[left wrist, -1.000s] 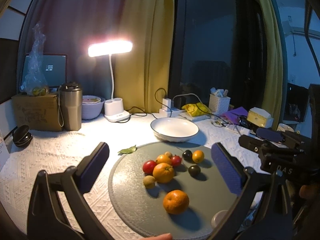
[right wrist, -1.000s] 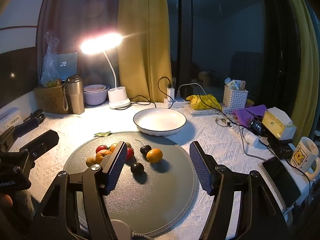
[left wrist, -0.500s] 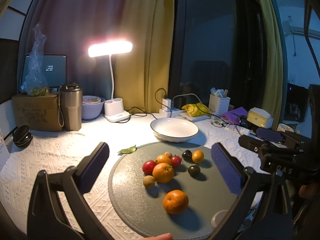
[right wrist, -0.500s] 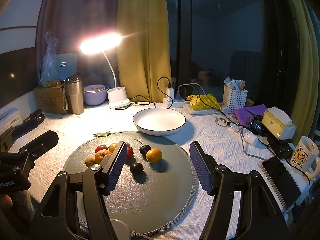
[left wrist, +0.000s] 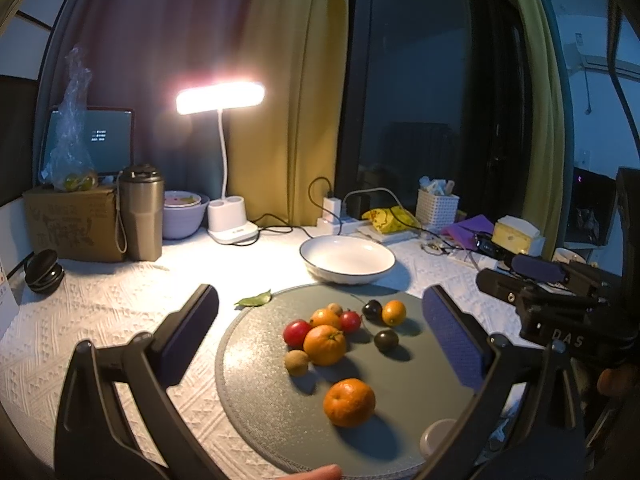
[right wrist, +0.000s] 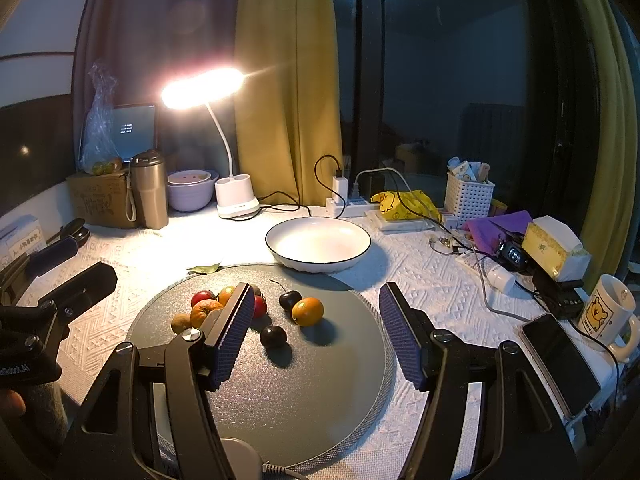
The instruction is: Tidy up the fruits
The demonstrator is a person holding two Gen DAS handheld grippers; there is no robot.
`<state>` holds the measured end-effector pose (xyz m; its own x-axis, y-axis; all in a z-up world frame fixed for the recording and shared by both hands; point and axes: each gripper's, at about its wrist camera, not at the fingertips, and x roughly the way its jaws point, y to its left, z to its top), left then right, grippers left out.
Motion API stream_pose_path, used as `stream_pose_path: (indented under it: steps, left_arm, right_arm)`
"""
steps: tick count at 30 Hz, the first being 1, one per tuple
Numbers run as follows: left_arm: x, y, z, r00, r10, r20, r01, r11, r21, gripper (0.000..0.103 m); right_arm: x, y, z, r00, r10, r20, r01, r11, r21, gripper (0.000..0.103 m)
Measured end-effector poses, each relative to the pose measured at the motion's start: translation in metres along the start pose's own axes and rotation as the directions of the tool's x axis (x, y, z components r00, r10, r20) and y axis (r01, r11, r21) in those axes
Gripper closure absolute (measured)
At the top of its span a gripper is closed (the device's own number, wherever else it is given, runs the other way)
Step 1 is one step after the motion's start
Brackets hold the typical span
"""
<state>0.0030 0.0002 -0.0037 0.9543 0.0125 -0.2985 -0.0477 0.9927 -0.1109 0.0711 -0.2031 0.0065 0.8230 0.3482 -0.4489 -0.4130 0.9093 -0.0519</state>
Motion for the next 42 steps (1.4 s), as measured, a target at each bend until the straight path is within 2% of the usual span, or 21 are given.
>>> stream_pose_path:
  steps: [10,18,28,34,35,37,39,42]
  left_arm:
    - [0.000,-0.002,-0.002,1.000,-0.006,-0.007,0.006,1.000,-0.001,0.000]
    - [0.008,-0.003,-0.008,0.999,-0.024,-0.041,0.024,1.000,-0.004,0.000]
    - [0.030,-0.006,-0.024,0.989,-0.042,-0.141,0.045,0.999,0.017,0.001]
    - [0.048,-0.008,-0.038,0.972,-0.053,-0.227,0.062,0.998,0.033,0.002]
    - [0.051,-0.009,-0.040,0.970,-0.055,-0.238,0.066,0.997,0.037,0.003]
    - [0.059,-0.010,-0.045,0.959,-0.062,-0.276,0.077,0.996,0.043,0.014]
    - [0.068,-0.011,-0.050,0.946,-0.071,-0.317,0.089,0.995,0.045,0.019]
    - [0.076,-0.012,-0.057,0.928,-0.070,-0.366,0.094,0.994,0.049,0.038]
  right_arm:
    - [0.000,0.001,-0.001,1.000,-0.001,-0.001,0.001,1.000,0.000,0.035]
    - [0.003,0.000,-0.002,1.000,0.001,-0.014,-0.001,1.000,0.002,0.035]
    - [0.022,0.001,-0.008,0.998,0.002,-0.061,-0.002,1.000,0.011,0.035]
    - [0.036,-0.001,-0.011,0.996,0.006,-0.093,-0.004,1.000,0.018,0.035]
    - [0.038,-0.001,-0.011,0.995,0.007,-0.099,-0.005,1.000,0.019,0.035]
    - [0.043,-0.001,-0.012,0.994,0.007,-0.108,-0.005,1.000,0.020,0.035]
    - [0.048,-0.001,-0.012,0.993,0.008,-0.117,-0.006,1.000,0.021,0.035]
    - [0.055,-0.001,-0.014,0.991,0.012,-0.135,-0.008,1.000,0.024,0.035]
